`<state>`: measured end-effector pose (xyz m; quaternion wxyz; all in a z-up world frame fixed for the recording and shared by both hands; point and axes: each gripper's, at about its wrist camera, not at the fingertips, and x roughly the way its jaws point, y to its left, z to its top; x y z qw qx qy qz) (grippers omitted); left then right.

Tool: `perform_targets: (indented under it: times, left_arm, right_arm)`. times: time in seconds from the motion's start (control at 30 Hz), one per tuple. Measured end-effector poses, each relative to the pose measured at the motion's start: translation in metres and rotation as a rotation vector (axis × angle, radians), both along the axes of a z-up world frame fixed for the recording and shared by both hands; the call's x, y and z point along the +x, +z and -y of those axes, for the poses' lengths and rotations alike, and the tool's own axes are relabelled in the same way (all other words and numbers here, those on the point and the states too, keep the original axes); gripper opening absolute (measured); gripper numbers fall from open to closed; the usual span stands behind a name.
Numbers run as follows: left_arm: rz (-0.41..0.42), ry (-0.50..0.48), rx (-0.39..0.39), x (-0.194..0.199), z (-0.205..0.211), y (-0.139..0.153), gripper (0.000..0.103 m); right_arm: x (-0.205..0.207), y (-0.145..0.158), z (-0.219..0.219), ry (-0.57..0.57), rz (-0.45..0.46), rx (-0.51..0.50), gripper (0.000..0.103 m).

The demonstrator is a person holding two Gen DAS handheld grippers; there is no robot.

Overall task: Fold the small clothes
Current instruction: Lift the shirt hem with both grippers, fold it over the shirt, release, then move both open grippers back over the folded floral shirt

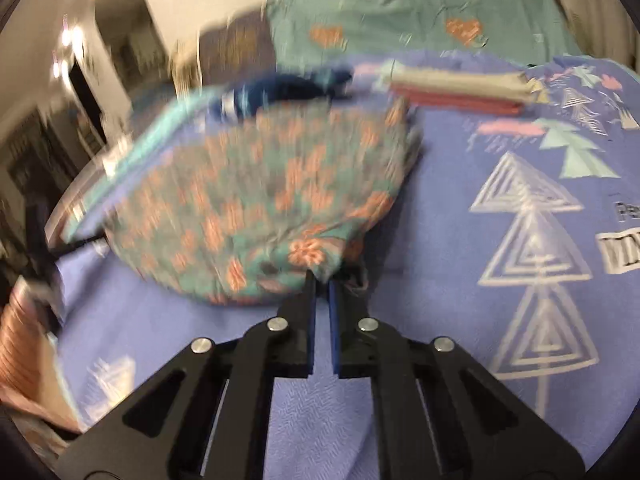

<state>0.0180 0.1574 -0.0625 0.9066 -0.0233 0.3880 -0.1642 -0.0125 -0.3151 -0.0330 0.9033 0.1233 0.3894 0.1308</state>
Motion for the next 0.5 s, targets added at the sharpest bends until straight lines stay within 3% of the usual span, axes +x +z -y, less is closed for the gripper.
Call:
perform_targets:
  times: [0.03, 0.1, 0.2, 0.3, 0.33, 0.4, 0.47, 0.5]
  left_arm:
    - [0.012, 0.002, 0.017, -0.003, 0.000, 0.004, 0.009]
    - [0.029, 0.017, 0.065, -0.006, 0.000, 0.007, 0.009]
    - [0.015, 0.069, 0.062, -0.011, -0.010, 0.002, 0.009]
    - [-0.023, 0.118, 0.005, -0.022, -0.021, -0.007, 0.011]
    - [-0.041, 0.116, -0.036, -0.024, -0.024, -0.009, 0.018]
    - [-0.097, 0.088, -0.165, -0.029, -0.026, -0.015, 0.036]
    - [-0.133, 0.040, -0.252, -0.028, -0.017, -0.021, 0.049]
    - [-0.144, 0.025, -0.262, -0.027, -0.012, -0.023, 0.050]
  right_arm:
    - [-0.004, 0.003, 0.007, -0.008, 0.002, -0.001, 0.000]
    - [-0.012, 0.003, 0.021, -0.081, -0.021, -0.090, 0.000]
    - [-0.026, -0.008, 0.036, -0.138, -0.076, -0.047, 0.000]
    - [-0.042, -0.014, 0.027, -0.093, -0.093, 0.021, 0.004]
    - [-0.044, -0.016, 0.023, -0.073, -0.095, 0.045, 0.006]
    - [-0.043, -0.018, 0.011, -0.029, -0.103, 0.106, 0.017]
    - [-0.034, -0.024, -0.001, 0.000, -0.116, 0.189, 0.056]
    - [-0.027, -0.029, -0.004, 0.003, -0.127, 0.217, 0.058]
